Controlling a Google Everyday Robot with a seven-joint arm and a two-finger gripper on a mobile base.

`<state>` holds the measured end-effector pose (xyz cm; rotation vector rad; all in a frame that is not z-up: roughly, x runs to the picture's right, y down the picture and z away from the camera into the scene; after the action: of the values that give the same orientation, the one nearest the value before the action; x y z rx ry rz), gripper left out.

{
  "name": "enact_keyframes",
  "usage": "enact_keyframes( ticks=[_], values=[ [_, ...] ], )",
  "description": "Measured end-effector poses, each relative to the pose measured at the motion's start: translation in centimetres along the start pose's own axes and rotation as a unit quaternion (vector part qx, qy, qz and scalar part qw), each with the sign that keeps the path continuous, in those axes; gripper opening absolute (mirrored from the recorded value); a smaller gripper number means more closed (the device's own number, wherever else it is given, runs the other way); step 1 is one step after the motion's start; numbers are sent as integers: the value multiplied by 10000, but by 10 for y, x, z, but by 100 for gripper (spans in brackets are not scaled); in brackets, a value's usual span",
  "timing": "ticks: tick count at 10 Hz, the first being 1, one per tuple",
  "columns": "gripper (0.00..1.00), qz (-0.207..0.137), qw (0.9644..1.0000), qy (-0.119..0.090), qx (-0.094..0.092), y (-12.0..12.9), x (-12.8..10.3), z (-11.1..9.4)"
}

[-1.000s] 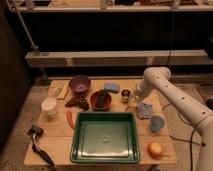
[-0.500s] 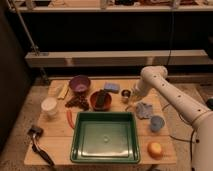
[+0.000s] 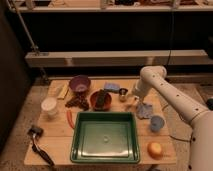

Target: Place fork in tray

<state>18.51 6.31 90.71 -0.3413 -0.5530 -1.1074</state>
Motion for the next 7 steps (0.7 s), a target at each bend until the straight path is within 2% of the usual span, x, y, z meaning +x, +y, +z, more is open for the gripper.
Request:
enact_keyframes(
  ticks=[7],
  values=[
    [58,95,9999,-114,-60,9,2,16]
  ],
)
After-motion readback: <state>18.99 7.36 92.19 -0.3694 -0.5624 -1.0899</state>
